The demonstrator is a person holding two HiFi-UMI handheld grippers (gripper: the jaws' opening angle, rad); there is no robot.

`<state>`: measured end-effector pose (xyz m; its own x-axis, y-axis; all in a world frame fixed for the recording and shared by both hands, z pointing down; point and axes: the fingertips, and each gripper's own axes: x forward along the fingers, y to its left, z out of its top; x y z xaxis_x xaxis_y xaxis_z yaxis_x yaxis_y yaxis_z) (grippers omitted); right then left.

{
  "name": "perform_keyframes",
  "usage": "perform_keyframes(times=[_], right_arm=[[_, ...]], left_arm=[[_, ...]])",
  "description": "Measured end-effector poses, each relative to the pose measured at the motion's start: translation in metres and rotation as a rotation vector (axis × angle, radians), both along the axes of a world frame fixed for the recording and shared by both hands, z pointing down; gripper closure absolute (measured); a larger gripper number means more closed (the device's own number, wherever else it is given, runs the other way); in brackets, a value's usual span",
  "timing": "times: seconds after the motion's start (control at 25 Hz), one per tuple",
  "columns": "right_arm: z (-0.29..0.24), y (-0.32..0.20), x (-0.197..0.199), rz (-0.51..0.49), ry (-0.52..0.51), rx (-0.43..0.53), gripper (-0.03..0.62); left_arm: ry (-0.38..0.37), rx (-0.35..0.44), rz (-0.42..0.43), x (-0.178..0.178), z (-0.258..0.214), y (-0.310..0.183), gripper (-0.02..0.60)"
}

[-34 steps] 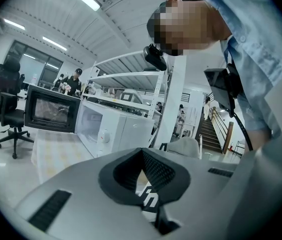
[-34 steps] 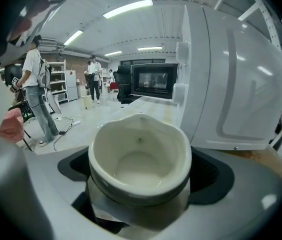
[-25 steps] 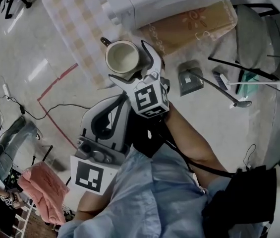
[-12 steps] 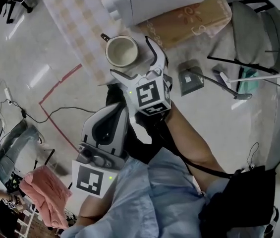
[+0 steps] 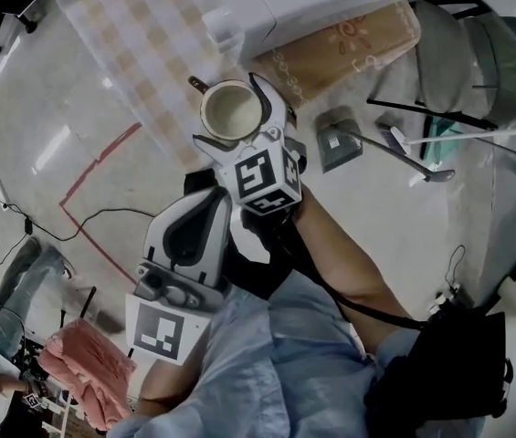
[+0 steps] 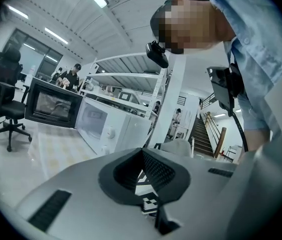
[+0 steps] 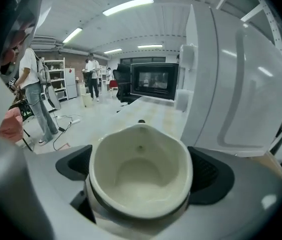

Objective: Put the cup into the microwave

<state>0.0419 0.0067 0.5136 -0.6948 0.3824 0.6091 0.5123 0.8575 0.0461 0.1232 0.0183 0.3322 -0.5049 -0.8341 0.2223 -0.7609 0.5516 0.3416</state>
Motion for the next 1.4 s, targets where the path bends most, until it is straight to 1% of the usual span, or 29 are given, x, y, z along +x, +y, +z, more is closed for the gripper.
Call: perform_keyframes(times=[0.12, 0.24, 0.32, 0.56, 0.72, 1.12, 1.4], right_arm=[[0.007, 0.000, -0.004, 0.012, 0.012, 0.022, 0.022], [0.008, -0.001, -0.006, 0.024, 0.002, 0.022, 0.025], [0.007, -0.003, -0.007, 0.038, -0.011, 0.025, 0.042], [0.006, -0.004, -0.007, 0.075, 0.001, 0.021, 0.043], [-0.001, -0.002, -0.008, 0.097, -0.009, 0.011, 0.043], [-0.005, 0.014, -0.019, 0.116, -0.005, -0.010, 0.043], [-0.007, 0.027, -0.035, 0.143, -0.002, 0.001, 0.043]], left_arm=[[0.014, 0.000, 0.004, -0.002, 0.003, 0.008, 0.577], [0.025, -0.007, -0.001, -0.004, 0.006, 0.018, 0.577], [0.024, -0.008, -0.005, -0.005, 0.006, 0.023, 0.577], [0.015, -0.009, 0.006, -0.008, 0.002, 0.029, 0.577], [0.013, -0.016, 0.014, -0.012, 0.002, 0.035, 0.577], [0.008, -0.015, 0.037, -0.030, -0.003, 0.048, 0.577], [0.004, -0.015, 0.067, -0.051, -0.007, 0.061, 0.577]])
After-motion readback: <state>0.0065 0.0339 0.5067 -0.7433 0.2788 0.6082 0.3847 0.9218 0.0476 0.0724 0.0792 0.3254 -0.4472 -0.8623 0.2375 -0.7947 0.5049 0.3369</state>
